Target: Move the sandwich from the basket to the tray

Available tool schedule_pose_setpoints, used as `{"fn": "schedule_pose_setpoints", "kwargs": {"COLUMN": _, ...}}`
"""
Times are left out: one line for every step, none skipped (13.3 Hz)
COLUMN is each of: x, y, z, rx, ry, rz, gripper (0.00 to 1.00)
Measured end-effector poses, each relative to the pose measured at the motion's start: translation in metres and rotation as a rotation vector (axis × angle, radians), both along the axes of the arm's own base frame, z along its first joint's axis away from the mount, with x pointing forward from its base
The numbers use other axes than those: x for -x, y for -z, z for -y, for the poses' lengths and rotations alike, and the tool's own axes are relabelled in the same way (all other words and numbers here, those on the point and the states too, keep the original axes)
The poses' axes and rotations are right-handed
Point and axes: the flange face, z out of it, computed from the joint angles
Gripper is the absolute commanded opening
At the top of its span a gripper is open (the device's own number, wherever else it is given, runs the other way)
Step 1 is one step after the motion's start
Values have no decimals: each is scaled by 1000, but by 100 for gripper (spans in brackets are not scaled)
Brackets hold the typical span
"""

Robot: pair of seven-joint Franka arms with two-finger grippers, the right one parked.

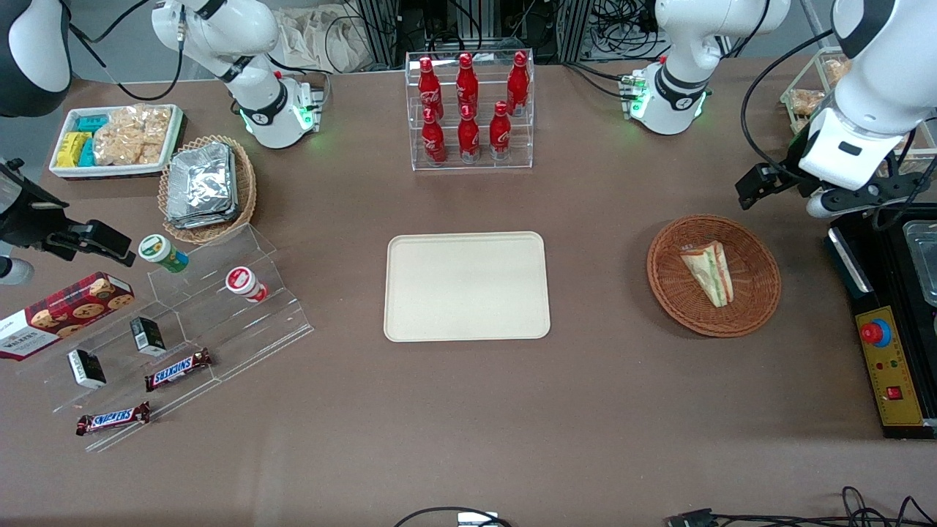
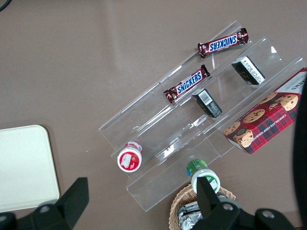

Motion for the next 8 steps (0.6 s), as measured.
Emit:
{"fn": "schedule_pose_setpoints", "kwargs": {"x": 0, "y": -1, "z": 0, "rx": 1, "ry": 0, "rz": -2, "gripper": 100}}
{"fn": "schedule_pose_setpoints", "kwargs": {"x": 1, "y": 0, "z": -1, "rx": 1, "ry": -2, "rz": -9, "gripper": 100}}
{"fn": "schedule_pose_setpoints", "kwargs": {"x": 1, "y": 1, "z": -2, "rx": 1, "ry": -5, "rz": -16, "gripper": 100}}
{"fn": "schedule_pose_setpoints", "kwargs": {"x": 1, "y": 2, "z": -3, "rx": 1, "ry": -8, "rz": -20, "gripper": 100}}
{"fn": "schedule_pose_setpoints", "kwargs": {"x": 1, "y": 4, "z": -5, "rx": 0, "ry": -10, "rz": -29, "gripper": 100}}
{"fn": "schedule_pose_setpoints", "kwargs": {"x": 1, "y": 9, "z": -6, "rx": -1, "ry": -12, "rz": -42, "gripper": 100}}
{"fn": "schedule_pose_setpoints", "kwargs": {"x": 1, "y": 19, "z": -9, "rx": -3, "ry": -17, "rz": -60, "gripper": 100}}
{"fn": "schedule_pose_setpoints", "kwargs": {"x": 1, "y": 33, "z": -13, "rx": -3, "ry": -25, "rz": -77, "gripper": 100}}
